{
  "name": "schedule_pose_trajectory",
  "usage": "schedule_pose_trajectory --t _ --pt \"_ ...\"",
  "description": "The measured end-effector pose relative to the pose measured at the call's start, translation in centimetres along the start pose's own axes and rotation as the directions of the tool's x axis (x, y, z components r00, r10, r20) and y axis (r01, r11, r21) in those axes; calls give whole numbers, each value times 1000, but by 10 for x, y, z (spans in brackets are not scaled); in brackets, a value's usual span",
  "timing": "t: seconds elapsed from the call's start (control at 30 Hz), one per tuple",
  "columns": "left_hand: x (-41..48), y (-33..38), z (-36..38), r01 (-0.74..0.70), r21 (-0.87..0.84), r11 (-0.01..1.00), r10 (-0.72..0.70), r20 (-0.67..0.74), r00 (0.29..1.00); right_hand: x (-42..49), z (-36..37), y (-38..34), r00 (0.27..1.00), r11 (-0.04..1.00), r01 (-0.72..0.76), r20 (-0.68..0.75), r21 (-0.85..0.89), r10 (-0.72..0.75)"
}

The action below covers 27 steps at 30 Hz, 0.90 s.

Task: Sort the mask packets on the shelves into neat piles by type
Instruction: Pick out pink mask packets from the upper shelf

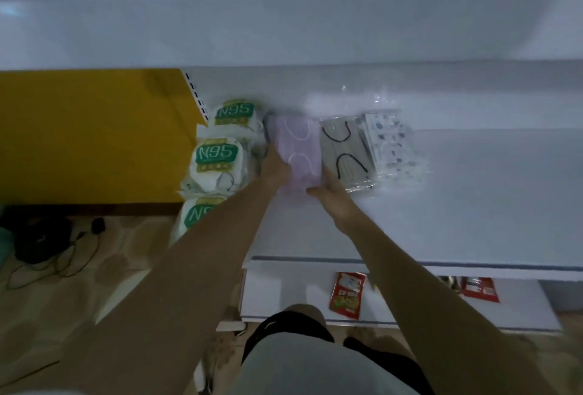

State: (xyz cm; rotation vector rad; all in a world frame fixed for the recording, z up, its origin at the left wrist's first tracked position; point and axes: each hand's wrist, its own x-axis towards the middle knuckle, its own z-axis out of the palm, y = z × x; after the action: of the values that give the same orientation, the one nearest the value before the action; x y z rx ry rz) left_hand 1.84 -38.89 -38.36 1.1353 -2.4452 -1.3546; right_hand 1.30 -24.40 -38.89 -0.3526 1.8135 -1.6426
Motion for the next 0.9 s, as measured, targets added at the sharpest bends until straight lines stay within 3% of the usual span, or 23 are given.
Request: schedule_pose_trajectory --t 0.13,0.27,0.4,0.67,0.8,0.9 --pt "1 -1 8 -43 220 975 43 6 999 0 -3 6 997 996 -14 -76 -92 7" --pt "-1 -6 15 -124 514 849 127 30 992 -3 1 1 998 984 -21 -67 -177 9" --pt "1 -12 22 -361 607 708 339 156 928 0 1 0 994 974 -17 -107 -227 -7" --pt "-9 -11 19 -288 622 728 183 228 956 -37 -28 8 983 961 -10 -178 -275 -41" --pt "-17 -5 10 -344 592 729 228 263 937 -57 -37 5 988 925 -7 -148 -381 -53" --pt "-36 3 1 -385 583 715 320 217 922 -73 -41 -7 991 839 50 -76 -543 -108"
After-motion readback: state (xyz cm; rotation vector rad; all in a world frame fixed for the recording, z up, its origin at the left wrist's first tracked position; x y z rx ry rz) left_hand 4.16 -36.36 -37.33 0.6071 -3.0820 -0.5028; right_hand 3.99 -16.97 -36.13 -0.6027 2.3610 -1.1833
